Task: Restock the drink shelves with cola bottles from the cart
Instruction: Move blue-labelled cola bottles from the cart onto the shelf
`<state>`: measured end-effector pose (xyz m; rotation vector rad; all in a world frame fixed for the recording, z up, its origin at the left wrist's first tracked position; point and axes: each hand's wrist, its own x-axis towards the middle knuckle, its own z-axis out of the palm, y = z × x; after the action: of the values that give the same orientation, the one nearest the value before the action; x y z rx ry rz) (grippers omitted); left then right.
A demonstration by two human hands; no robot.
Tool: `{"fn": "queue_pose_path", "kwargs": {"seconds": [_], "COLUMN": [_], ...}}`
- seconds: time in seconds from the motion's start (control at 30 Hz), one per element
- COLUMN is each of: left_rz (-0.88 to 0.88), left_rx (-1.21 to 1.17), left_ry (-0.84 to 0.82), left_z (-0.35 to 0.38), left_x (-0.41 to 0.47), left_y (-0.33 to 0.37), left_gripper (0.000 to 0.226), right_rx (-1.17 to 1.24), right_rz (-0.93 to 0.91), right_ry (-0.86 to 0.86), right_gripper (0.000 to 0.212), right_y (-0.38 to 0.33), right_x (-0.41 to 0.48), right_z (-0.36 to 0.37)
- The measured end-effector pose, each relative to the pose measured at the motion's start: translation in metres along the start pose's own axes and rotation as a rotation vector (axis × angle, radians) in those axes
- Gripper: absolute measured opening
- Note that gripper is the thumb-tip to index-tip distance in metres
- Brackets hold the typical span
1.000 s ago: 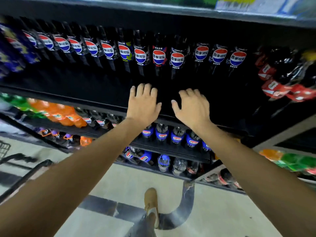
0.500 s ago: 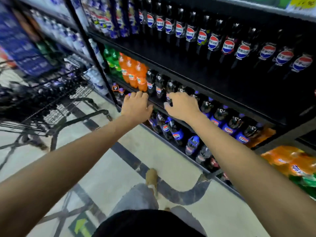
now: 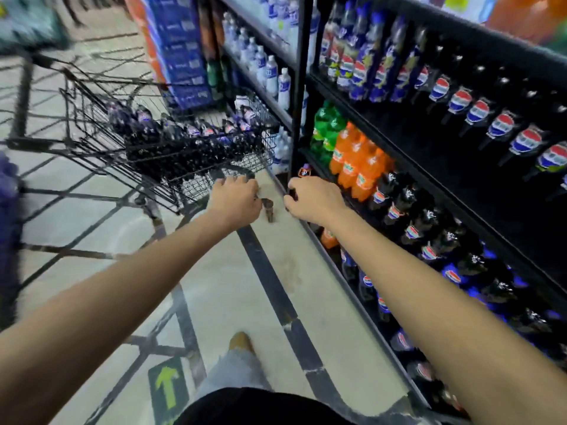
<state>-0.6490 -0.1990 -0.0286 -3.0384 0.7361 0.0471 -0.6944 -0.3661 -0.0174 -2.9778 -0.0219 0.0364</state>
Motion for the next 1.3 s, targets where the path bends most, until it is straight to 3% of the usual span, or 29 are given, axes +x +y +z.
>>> {"fn": "queue_pose_path", "kwargs": {"seconds": [0.1, 0.23, 0.53, 0.93, 1.1, 1.3], "left_rz": [-0.024, -0.071, -0.226, -0.401, -0.510, -0.645], "left_rx": [0.014, -0.002, 0.001, 0.063, 0.107, 0.031], "left_ry": [0.002, -0.008, 0.007, -0.109, -0.187, -0.225], "left_z": [0.003, 0.007, 0.012, 0.018, 0.026, 0.041], "left_x": [0.025, 0.053, 0.095, 0.217, 0.277, 0.319], "left_y": [-0.050, -0.112, -0.235, -0.334, -0.374, -0.410], "left_gripper": [0.039, 0.035, 0.037, 0.035, 0.039, 0.046], "right_rx": [-0.010, -0.027, -0.041, -0.082, -0.115, -0.143], "right_rz": [-0.075, -0.135, -0.277, -0.558, -0.658, -0.739], "right_ry": [-0.004, -0.045, -0.105, -0.187, -0.250, -0.330], "right_gripper": [0.017, 0.029, 0.022, 0.037, 0.025, 0.031], "right_y": [-0.033, -0.078, -0.145, -0.183, -0.192, -0.215], "right_x": [0.059, 0.128, 0.247, 0.451, 0.535, 0.601], "right_z": [0.006, 0.017, 0.035, 0.058, 0.062, 0.079]}}
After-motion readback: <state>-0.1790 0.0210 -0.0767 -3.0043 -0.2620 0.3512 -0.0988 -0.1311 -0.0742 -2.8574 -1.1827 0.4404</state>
